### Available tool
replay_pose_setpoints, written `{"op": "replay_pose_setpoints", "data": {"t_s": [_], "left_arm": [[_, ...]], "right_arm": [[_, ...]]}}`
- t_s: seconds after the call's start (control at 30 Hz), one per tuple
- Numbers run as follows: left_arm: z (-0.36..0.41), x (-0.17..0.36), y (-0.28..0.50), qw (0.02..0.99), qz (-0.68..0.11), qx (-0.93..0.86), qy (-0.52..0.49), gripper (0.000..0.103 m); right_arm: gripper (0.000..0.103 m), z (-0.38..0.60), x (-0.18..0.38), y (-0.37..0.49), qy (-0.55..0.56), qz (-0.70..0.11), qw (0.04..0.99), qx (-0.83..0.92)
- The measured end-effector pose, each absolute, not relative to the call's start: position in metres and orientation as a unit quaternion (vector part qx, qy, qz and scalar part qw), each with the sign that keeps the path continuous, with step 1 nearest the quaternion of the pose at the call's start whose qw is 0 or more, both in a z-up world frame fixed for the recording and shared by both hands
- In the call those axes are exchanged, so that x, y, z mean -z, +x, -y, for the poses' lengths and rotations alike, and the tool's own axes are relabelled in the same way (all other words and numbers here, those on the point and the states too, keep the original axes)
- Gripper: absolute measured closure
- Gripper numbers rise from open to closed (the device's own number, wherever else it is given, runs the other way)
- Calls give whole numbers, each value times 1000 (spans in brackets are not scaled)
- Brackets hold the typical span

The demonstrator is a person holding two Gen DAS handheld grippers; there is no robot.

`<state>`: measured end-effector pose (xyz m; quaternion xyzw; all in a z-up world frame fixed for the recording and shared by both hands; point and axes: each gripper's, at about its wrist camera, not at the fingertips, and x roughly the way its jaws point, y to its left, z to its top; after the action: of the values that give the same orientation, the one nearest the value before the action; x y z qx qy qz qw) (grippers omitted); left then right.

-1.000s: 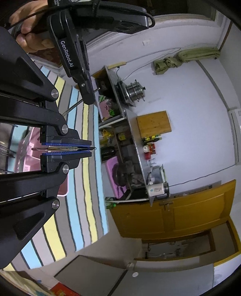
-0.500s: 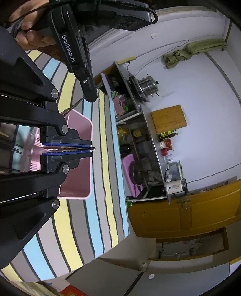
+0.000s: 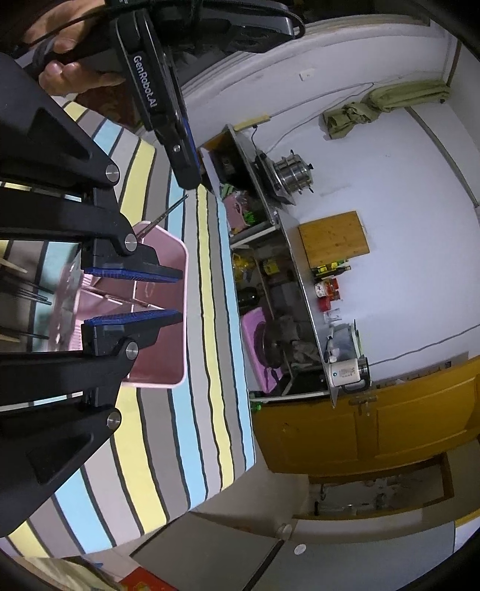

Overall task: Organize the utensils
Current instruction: 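Open the left tool over the basket while the right tool releases its chopstick, then lower the left tool onto a wooden chopstick while the right tool grasps another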

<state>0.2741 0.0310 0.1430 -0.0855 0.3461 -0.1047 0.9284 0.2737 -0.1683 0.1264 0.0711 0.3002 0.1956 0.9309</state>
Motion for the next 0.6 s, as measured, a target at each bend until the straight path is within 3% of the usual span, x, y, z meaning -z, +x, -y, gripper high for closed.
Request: {"op": "replay_pose_setpoints", "data": {"t_s": [0.6], "left_arm": [[-37, -114, 178, 930, -337, 116, -92, 71]], "right_arm": [[87, 202, -121, 194, 80, -285, 936, -189]]}}
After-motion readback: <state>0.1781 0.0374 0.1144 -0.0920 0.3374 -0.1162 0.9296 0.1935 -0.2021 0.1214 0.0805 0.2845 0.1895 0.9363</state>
